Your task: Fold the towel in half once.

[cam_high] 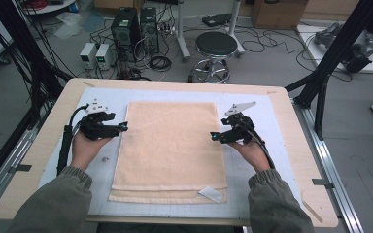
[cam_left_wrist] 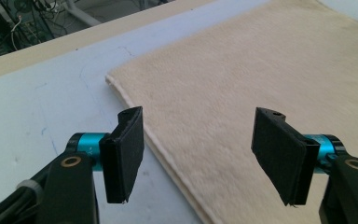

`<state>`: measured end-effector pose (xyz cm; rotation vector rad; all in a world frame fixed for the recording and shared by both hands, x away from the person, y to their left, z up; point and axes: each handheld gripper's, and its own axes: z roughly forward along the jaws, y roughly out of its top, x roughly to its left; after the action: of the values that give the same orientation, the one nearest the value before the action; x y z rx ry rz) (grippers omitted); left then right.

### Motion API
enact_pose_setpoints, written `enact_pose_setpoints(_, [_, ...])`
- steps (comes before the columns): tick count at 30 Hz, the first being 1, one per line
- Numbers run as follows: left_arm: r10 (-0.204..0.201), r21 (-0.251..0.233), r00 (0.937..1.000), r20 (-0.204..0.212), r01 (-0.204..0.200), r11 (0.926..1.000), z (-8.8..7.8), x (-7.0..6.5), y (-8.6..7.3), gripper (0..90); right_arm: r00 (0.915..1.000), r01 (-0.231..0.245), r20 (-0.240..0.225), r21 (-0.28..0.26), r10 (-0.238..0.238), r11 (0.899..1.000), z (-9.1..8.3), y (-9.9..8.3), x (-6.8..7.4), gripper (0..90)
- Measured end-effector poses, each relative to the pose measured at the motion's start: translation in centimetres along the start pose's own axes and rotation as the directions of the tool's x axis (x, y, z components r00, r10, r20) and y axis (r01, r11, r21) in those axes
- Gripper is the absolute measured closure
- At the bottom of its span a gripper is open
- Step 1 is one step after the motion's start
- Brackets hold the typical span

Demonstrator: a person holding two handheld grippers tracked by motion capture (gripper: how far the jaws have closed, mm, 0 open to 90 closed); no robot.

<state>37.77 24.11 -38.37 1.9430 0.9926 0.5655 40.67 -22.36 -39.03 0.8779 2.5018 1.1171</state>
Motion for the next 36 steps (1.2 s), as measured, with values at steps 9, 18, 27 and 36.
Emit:
enact_pose_setpoints(9, [0.056, -0.004, 0.9976, 0.04, -0.056, 0.9984, -3.6, -2.8, -4.1, 32.3, 0.9982, 0.06, -0.009, 0.028, -0.06, 0.998, -2.9, -2.1, 3.5, 16.9])
enact_pose_setpoints(18, [0.09, -0.019, 0.9904, 0.105, -0.088, 0.9959, -5.2, -5.7, -6.2, 32.5, 0.9921, 0.123, -0.016, -0.058, -0.124, 0.991, -3.6, -4.5, 6.9, 19.5])
enact_pose_setpoints(27, [0.193, 0.033, 0.9609, 0.198, -0.204, 0.9784, -4.3, -7.8, -7.6, 54.8, 0.9786, 0.154, -0.139, 0.012, -0.151, 0.988, -1.4, -6.7, 8.3, 52.6])
enact_pose_setpoints(36, [0.238, 0.096, 0.9354, 0.262, -0.27, 0.9581, -3.0, -8.5, -8.3, 81.9, 0.971, 0.175, -0.172, 0.036, -0.166, 0.984, -0.8, -6.9, 8.4, 79.5])
